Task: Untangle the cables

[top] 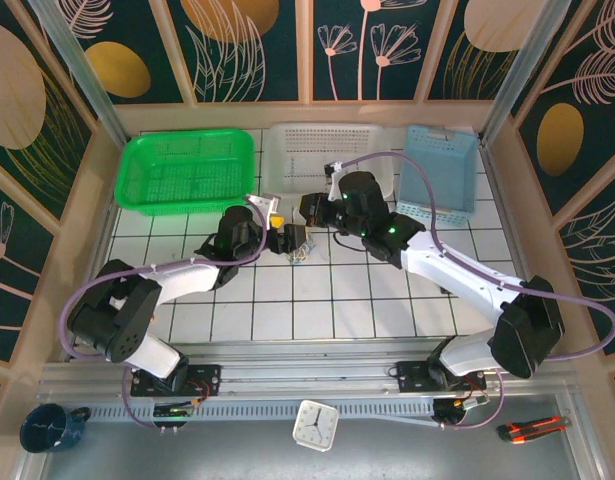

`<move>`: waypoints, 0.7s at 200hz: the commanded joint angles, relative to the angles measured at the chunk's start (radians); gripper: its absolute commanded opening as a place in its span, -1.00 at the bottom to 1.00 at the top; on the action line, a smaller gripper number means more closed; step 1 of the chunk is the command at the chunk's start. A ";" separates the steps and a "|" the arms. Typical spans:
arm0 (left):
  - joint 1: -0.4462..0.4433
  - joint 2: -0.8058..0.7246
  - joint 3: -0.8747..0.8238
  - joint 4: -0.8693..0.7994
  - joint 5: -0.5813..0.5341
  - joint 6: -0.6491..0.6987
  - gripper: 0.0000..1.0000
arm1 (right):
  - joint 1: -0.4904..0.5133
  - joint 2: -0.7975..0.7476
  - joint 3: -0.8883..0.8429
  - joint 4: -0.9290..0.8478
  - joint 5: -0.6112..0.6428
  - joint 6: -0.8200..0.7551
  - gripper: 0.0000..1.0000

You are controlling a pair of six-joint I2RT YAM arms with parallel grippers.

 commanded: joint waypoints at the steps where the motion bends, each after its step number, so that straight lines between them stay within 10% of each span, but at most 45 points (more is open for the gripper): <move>1: -0.005 0.047 0.037 0.059 0.036 0.003 0.62 | 0.018 0.000 0.062 0.041 -0.016 0.015 -1.00; 140: -0.015 0.148 -0.060 0.105 0.039 -0.006 -0.23 | 0.026 -0.057 0.315 0.090 -0.039 0.019 -1.00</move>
